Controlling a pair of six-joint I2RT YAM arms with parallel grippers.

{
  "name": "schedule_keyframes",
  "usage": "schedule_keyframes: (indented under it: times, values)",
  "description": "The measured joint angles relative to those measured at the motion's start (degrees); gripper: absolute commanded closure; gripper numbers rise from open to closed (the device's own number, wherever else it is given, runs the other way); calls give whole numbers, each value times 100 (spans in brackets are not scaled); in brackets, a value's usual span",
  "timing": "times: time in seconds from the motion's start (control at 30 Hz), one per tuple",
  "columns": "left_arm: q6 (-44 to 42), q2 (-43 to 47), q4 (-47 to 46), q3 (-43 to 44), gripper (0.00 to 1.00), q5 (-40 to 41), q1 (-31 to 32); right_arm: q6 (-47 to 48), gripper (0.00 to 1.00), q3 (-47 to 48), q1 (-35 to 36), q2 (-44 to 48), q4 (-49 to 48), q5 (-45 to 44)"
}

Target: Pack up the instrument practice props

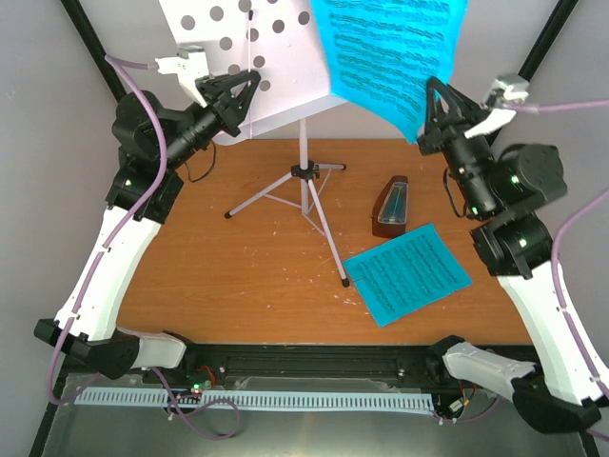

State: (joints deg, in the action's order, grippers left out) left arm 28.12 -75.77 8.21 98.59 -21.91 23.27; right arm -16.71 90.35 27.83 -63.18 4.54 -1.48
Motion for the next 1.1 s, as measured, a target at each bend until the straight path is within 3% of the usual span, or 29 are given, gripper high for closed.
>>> schedule_keyframes:
  times: [0.23, 0.67, 0.9, 1.1]
  values:
    - [142, 9, 2, -24, 82, 129, 0, 26, 97, -868, 0, 1023, 203, -457]
    - [-15, 264, -120, -417, 20, -249, 9, -610, 97, -1764, 0, 2334, 1488, -505]
    - [-468, 595, 170, -546, 4, -181, 15, -1196, 97, -3355, 0, 3368, 2127, -632]
    - [-520, 1388, -120, -1458, 3, -400, 15, -2026, 97, -5023, 0, 3611, 2251, -533]
